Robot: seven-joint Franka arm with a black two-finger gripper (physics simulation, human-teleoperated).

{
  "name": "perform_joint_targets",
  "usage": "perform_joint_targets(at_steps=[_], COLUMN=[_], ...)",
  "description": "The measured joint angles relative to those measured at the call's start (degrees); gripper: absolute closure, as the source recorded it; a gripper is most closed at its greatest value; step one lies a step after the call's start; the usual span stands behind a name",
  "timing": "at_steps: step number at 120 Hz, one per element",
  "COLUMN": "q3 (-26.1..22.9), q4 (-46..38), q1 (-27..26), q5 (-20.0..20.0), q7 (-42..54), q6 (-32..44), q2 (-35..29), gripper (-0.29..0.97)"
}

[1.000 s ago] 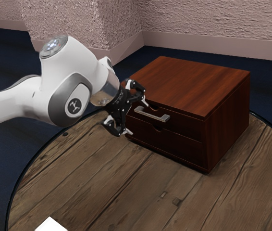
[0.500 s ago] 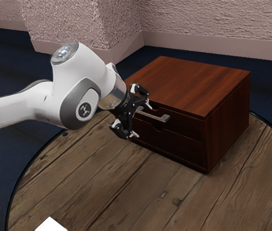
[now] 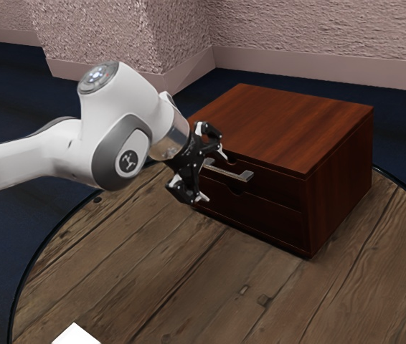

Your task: Pull the drawer handle with one arm to open the drawer

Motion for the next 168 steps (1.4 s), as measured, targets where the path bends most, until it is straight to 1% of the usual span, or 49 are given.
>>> perform_joint_targets(at_steps=[28,34,46,68,78,89,113,168], q3=[0.0,0.1,0.1,0.1,0.0,0.1,0.1,0.0], q4=[-0.8,-0.8,-0.8,-2.8,-4.3,-6.4,-13.0,-26.7], q1=[0.4,0.4,0.4,0.6,0.8,0.8,1.2,1.4], q5=[-0.1,-0.1,0.0,0.0,0.0,0.1,0.2,0.1], q7=[-0.5,-0.5,-0.6,-0.6,-0.5,-0.5,-0.4,-0.4], q6=[0.8,0.9,1.1,1.1,1.1,1.2,1.2,2.2], q2=[1.5,1.6,1.3,-0.8,-2.2,-4.4,-10.7,-24.7], gripper=[0.00,0.04,0.18,0.53,0.63,0.69,0.76,0.78])
